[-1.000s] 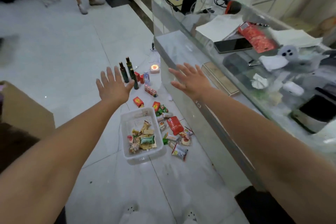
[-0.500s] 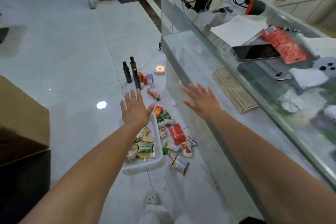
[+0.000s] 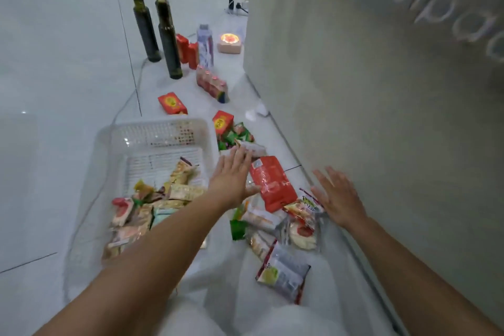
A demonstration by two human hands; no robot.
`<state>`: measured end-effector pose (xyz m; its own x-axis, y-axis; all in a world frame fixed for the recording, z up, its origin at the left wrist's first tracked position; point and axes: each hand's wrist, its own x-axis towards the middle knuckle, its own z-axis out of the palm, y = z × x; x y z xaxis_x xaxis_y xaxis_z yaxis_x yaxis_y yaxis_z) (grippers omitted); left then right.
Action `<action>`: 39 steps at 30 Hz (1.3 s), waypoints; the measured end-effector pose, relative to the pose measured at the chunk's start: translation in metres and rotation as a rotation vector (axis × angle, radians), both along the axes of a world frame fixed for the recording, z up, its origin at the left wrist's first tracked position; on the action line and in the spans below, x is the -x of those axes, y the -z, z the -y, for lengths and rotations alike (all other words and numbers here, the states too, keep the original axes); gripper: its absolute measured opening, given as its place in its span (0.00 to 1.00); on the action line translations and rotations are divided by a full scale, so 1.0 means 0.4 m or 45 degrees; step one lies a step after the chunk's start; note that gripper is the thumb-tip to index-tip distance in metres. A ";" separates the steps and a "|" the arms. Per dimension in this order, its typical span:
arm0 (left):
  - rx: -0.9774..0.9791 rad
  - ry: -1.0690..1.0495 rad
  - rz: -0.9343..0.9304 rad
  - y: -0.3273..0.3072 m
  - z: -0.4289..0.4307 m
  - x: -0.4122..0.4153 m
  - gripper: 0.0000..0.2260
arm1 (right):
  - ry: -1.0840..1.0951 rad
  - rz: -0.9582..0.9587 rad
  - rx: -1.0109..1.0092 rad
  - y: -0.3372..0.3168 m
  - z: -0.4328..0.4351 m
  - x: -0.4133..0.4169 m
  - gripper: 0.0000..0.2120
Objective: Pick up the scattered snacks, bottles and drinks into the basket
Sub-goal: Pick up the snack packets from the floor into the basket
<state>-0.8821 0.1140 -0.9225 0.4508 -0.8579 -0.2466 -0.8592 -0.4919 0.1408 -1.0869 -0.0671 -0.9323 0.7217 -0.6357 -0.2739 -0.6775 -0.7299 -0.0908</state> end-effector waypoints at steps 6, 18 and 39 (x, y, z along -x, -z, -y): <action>-0.105 0.230 -0.071 0.119 0.055 -0.003 0.43 | 0.141 0.109 -0.279 0.211 -0.026 0.030 0.30; -0.347 0.367 -0.086 0.294 0.105 0.067 0.27 | 0.208 0.059 -0.353 0.354 -0.061 0.020 0.39; 0.466 -0.491 0.296 0.112 -0.071 -0.125 0.18 | -0.133 0.589 -0.130 0.108 -0.061 -0.195 0.25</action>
<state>-0.8320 0.1425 -0.9672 0.7546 -0.6315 0.1779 -0.6561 -0.7304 0.1900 -1.0090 -0.0428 -0.9754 0.8411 -0.5398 0.0342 -0.4723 -0.7638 -0.4399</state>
